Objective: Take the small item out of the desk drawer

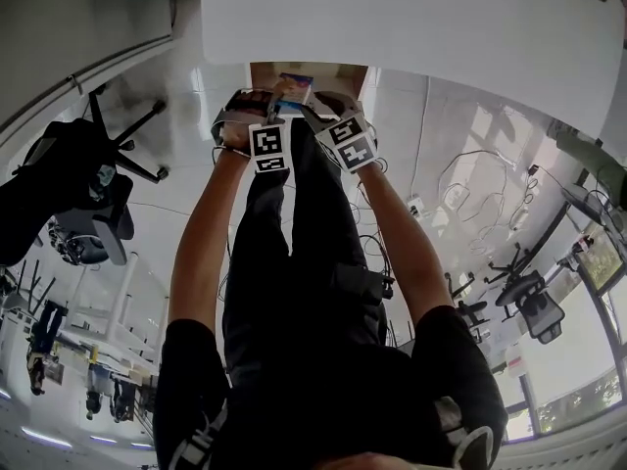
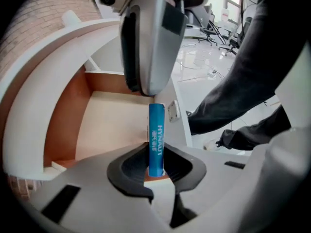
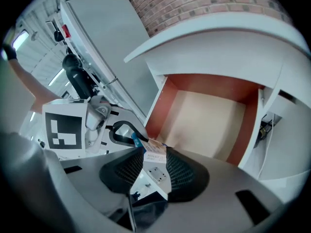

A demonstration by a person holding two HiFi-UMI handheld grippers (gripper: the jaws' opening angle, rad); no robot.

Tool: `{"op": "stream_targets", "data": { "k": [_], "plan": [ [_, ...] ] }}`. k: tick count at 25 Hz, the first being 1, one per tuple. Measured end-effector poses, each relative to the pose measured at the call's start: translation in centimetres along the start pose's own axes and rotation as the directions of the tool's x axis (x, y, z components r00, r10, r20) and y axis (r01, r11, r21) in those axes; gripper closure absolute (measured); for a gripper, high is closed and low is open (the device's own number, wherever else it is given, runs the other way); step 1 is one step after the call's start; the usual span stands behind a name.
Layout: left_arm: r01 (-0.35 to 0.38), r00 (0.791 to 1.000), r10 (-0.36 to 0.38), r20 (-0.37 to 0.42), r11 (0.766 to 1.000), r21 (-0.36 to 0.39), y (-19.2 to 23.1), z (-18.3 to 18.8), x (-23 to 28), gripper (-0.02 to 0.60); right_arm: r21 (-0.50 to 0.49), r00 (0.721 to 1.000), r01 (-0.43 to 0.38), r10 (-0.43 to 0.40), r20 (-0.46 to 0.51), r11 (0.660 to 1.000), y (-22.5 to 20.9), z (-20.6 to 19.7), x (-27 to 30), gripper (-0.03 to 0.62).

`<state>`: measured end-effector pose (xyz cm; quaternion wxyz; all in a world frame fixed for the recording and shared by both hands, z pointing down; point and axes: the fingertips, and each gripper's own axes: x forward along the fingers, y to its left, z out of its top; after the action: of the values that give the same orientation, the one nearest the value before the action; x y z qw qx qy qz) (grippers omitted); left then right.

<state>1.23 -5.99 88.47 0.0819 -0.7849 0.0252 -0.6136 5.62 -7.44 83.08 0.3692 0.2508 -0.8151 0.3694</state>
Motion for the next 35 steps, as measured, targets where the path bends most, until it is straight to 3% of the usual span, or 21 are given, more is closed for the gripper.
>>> {"op": "stream_targets", "data": {
  "k": [7,10,12,15,17,19,23,26,28,31,35],
  "plan": [
    [-0.124,0.991,0.131,0.030,0.978,-0.168,0.7,0.6,-5.9,0.505,0.069,0.988,0.112,-0.119,0.102,0.991,1.3,1.4,-6.9,0.442],
    [-0.199,0.976,0.214,0.041,0.954,-0.225,1.1,0.3,-10.6,0.505,0.099,0.972,0.156,-0.170,0.161,0.983,3.4,2.1,-9.8,0.448],
    [-0.206,0.966,0.248,0.079,0.915,-0.348,0.7,0.1,-14.0,0.505,0.124,0.959,0.181,-0.202,0.197,0.976,5.4,2.1,-11.9,0.451],
    [-0.139,0.943,0.285,0.171,0.805,-0.576,-1.0,0.2,-19.1,0.506,0.177,0.933,0.208,-0.249,0.260,0.962,8.6,1.7,-16.0,0.456],
    [-0.122,0.918,0.337,0.210,0.743,-0.658,-1.8,0.1,-22.8,0.506,0.212,0.906,0.223,-0.283,0.314,0.951,10.7,1.9,-19.0,0.461],
    [-0.111,0.875,0.411,0.255,0.683,-0.722,-2.0,0.5,-26.9,0.506,0.227,0.873,0.244,-0.315,0.372,0.943,12.6,2.4,-22.0,0.470],
    [-0.040,0.730,0.596,0.334,0.525,-0.850,-2.2,2.5,-36.8,0.506,0.243,0.806,0.287,-0.371,0.462,0.926,15.8,2.7,-28.3,0.491],
    [0.000,0.649,0.683,0.336,0.441,-0.898,-2.7,3.4,-42.4,0.506,0.278,0.732,0.306,-0.411,0.543,0.911,17.1,3.3,-32.5,0.523],
    [0.008,0.614,0.715,0.334,0.417,-0.909,-3.5,4.4,-45.3,0.506,0.288,0.684,0.313,-0.425,0.592,0.905,18.0,3.9,-35.6,0.531],
    [0.000,0.566,0.754,0.333,0.404,-0.915,-4.7,6.1,-49.3,0.506,0.290,0.625,0.318,-0.430,0.652,0.903,19.4,4.8,-39.8,0.543],
    [-0.027,0.499,0.807,0.314,0.377,-0.926,-6.1,8.3,-53.6,0.506,0.246,0.572,0.353,-0.417,0.707,0.903,21.6,5.3,-43.7,0.551]
  ]
}}
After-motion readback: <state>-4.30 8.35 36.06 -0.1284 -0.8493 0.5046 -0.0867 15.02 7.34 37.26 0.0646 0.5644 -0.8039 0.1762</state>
